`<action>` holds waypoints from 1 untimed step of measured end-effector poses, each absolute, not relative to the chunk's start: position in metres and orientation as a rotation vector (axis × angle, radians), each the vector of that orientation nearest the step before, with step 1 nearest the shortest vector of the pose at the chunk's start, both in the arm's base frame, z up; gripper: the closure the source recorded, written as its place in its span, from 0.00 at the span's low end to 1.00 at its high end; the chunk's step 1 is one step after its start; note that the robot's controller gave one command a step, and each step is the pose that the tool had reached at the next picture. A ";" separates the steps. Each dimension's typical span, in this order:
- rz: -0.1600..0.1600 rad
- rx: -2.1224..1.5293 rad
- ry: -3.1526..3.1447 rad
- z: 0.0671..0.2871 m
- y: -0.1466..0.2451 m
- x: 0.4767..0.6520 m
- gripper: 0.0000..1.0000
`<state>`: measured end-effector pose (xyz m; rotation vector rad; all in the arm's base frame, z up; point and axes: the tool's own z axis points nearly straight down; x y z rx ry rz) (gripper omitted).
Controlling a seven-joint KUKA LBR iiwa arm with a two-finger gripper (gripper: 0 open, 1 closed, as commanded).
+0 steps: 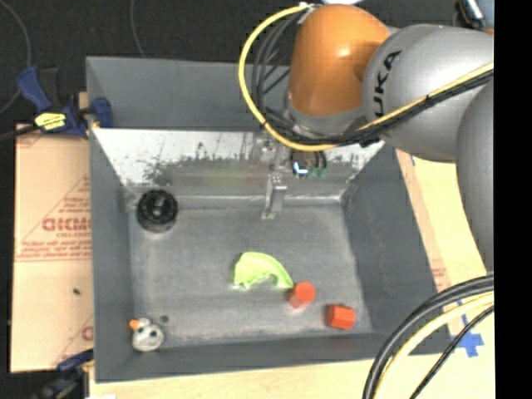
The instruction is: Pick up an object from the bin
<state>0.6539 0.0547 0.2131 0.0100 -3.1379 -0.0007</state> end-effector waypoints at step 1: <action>-0.002 0.009 -3.146 0.219 0.055 0.655 0.00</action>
Offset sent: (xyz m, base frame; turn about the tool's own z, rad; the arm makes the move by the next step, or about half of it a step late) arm -0.0432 0.0002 -0.0681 0.1889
